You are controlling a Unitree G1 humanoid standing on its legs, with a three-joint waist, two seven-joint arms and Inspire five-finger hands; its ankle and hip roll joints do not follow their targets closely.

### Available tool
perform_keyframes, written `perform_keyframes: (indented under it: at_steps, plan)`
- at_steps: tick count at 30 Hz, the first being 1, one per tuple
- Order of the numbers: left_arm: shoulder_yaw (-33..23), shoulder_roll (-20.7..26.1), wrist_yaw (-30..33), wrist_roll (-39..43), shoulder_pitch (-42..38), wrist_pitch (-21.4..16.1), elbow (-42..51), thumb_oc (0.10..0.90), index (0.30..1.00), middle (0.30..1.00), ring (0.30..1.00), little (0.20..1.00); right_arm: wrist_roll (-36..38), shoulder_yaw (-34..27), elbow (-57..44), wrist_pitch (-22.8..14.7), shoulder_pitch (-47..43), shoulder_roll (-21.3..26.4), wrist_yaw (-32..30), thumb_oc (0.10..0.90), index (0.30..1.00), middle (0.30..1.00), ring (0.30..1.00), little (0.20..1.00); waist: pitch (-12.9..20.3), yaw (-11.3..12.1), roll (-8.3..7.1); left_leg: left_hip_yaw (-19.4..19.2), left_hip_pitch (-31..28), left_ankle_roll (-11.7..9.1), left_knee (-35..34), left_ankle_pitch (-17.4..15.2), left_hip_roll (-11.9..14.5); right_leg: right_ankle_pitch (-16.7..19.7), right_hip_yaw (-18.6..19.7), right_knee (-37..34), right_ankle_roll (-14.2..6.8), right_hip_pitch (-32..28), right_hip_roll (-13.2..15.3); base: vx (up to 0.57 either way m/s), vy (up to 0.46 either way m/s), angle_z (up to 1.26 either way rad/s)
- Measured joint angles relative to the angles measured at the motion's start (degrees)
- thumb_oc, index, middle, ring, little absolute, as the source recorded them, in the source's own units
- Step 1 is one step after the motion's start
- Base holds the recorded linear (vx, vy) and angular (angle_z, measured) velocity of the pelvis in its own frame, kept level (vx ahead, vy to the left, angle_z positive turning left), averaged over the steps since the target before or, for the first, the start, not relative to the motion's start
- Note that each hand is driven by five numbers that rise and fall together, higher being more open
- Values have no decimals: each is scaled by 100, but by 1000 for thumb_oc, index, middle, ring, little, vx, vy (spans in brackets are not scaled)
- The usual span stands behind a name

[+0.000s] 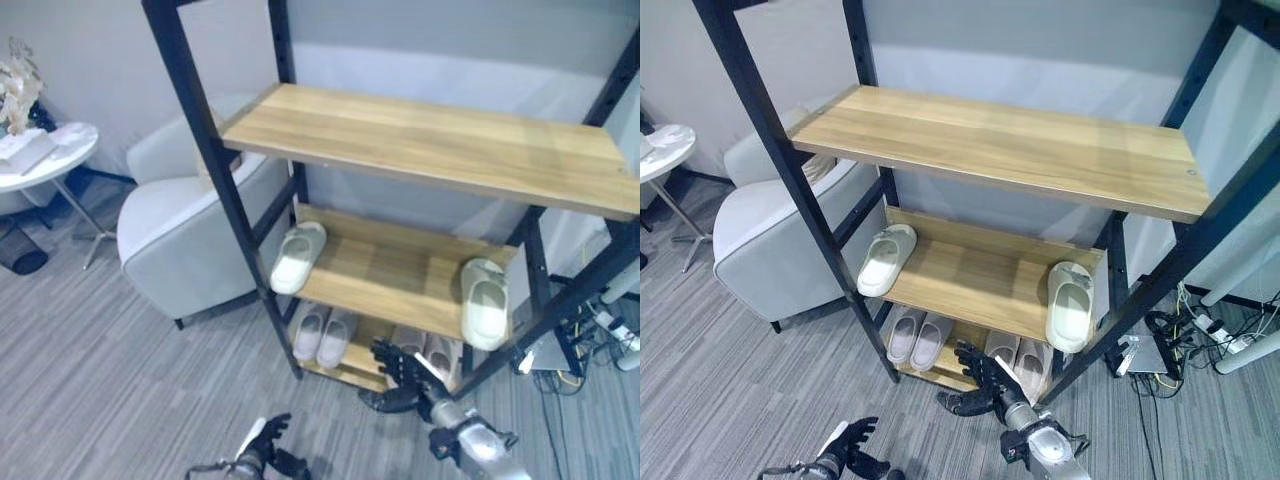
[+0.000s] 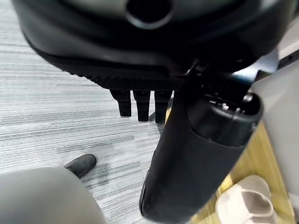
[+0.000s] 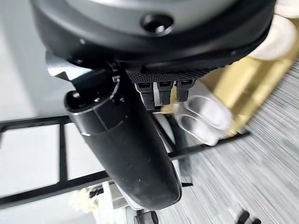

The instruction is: Arrange the slippers neatly on the shoe rack.

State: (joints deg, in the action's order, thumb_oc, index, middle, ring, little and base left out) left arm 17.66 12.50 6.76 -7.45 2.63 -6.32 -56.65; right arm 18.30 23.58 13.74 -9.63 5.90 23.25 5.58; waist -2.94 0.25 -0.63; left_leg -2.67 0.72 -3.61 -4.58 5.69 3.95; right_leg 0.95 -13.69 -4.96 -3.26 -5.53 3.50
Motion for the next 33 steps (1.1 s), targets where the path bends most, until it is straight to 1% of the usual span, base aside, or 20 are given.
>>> perform_keyframes:
  at_steps: [4,10,13,15,17,19,22,23,25,28,29,32,33]
  plan:
    - [-11,-33,12,-25,20,-2,-177,800,900,900,900,900,-358,-22,-197,-10,-107,55,-192,800,900,900,900,900,124,2,-15,-4,-18,-3,-19,10,-2,15,4,-2,-9,-18,3,9,5,0]
    - [-127,-41,16,-230,-41,1,-376,800,900,900,900,900,-998,-32,-511,-64,-588,265,-422,800,900,900,900,900,143,16,-39,3,-73,-25,-22,-5,-6,16,-7,-38,-17,-84,10,15,36,1]
    - [-173,-29,17,-237,-50,4,-411,800,900,900,900,900,-1555,-86,-692,-66,-923,597,-648,800,900,900,900,900,143,56,-56,36,-54,-21,-21,2,-12,19,-64,-27,-17,-85,18,9,47,6]
    - [-197,-28,16,-240,-53,5,-413,800,900,900,900,900,-2115,-126,-737,-68,-1289,913,-871,800,900,900,900,900,146,119,-81,51,-33,4,-20,19,-12,46,-85,-1,19,-71,20,13,54,6]
    - [-206,29,13,-242,-51,4,-412,800,900,900,900,900,-2499,-240,-684,-67,-1531,955,-1096,800,900,900,900,900,166,157,-151,108,4,23,-19,33,-21,52,-118,1,16,-60,11,31,54,10]
    - [-180,59,8,-249,-56,5,-450,800,900,900,900,900,-3013,-172,-494,-52,-2014,1151,-1177,800,900,900,900,900,164,171,-216,116,55,29,2,72,-24,61,-118,4,22,-9,7,10,37,5]
    - [-171,128,9,-249,-136,8,-582,800,900,900,900,900,-3411,-182,-185,-46,-2434,1256,-1365,800,900,900,900,900,156,245,-327,121,83,22,2,66,-26,60,-125,4,20,16,9,31,22,0]
    - [-136,195,10,-248,-151,15,-636,800,900,900,900,900,-3673,-174,29,-13,-2652,1356,-1464,800,900,900,900,900,156,312,-407,123,109,24,2,68,-30,60,-128,4,20,40,12,7,38,2]
    - [-150,215,10,-239,-146,12,-649,800,900,900,900,900,-3987,-150,313,23,-2865,1381,-1568,800,900,900,900,900,142,347,-484,129,132,22,-3,65,-36,58,-137,1,17,54,16,6,18,1]
    - [-138,227,8,-243,-181,10,-660,800,900,900,900,900,-4320,-125,548,131,-2995,1393,-1634,800,900,900,900,900,129,450,-540,130,131,24,-2,64,-60,56,-140,1,13,54,19,0,0,0]
    - [-138,231,10,-240,-195,6,-699,800,900,900,900,900,-4523,106,868,141,-3249,1419,-1667,800,900,900,900,900,115,454,-561,125,138,26,-2,62,-66,61,-136,1,4,66,23,0,0,0]
    - [-132,245,9,-235,-238,5,-712,800,900,900,900,900,-4740,354,1310,179,-3540,1478,-1675,800,900,900,900,900,66,478,-615,135,215,32,0,65,-68,78,-142,0,-18,135,25,29,6,1]
    - [-131,249,9,-233,-259,5,-727,800,900,900,900,900,-4809,538,1483,227,-3660,1541,-1672,800,900,900,900,900,49,470,-624,131,220,36,0,68,-72,81,-138,0,-21,143,28,0,0,0]
